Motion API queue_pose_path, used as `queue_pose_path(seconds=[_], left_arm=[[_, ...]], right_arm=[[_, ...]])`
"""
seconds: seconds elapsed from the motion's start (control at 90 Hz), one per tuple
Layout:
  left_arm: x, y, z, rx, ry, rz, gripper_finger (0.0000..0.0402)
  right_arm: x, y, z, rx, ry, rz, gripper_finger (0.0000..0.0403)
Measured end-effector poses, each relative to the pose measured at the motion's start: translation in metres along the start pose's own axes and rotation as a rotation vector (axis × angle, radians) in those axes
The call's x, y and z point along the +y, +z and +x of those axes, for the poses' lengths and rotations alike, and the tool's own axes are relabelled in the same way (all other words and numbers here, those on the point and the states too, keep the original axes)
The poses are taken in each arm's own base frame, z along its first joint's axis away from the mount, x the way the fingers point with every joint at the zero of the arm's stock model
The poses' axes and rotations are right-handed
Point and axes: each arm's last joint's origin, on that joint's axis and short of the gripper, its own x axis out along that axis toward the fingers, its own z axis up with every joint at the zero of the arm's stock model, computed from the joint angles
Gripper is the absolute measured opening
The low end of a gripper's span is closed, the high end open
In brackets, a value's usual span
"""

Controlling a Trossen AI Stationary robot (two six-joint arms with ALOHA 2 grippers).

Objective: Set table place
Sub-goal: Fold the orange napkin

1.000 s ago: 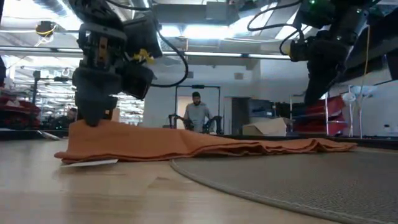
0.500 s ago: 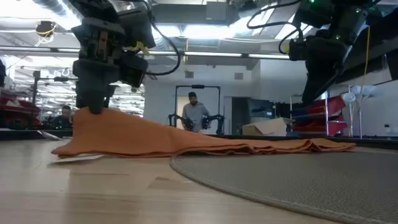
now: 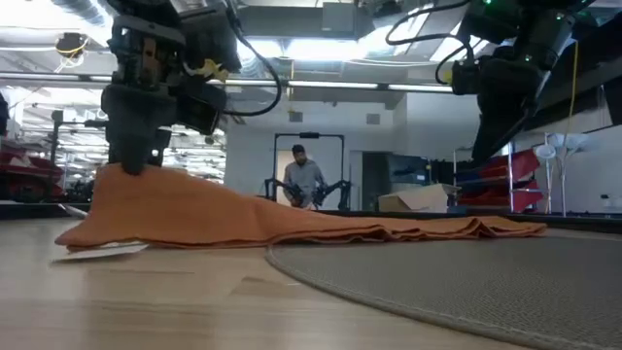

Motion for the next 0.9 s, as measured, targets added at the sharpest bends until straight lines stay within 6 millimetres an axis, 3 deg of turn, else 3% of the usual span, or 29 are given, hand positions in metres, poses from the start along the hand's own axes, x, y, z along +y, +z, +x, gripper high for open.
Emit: queue_pose_path(seconds=[0.122,0.544,0.756,0.9], left_arm=[[0.001,0.0,0.0,0.01,-0.004,-0.01,0.0019],[0.008,0.002,-0.004,-0.013,0.04,-0.073,0.0142],[0.024,0.011,-0.014,-0.056,0.064,-0.107,0.0167],[0.027,0.02,-0.019,-0.099,-0.033,-0.106,0.0166]], right_arm=[[0.0,0.0,0.0,0.0,0.0,0.0,0.014],[0.0,0.0,0.0,0.0,0.0,-0.006,0.014],[0.0,0.0,0.0,0.0,0.0,-0.01,0.014],[0.0,0.0,0.001,-0.003,0.02,-0.009,0.0129]])
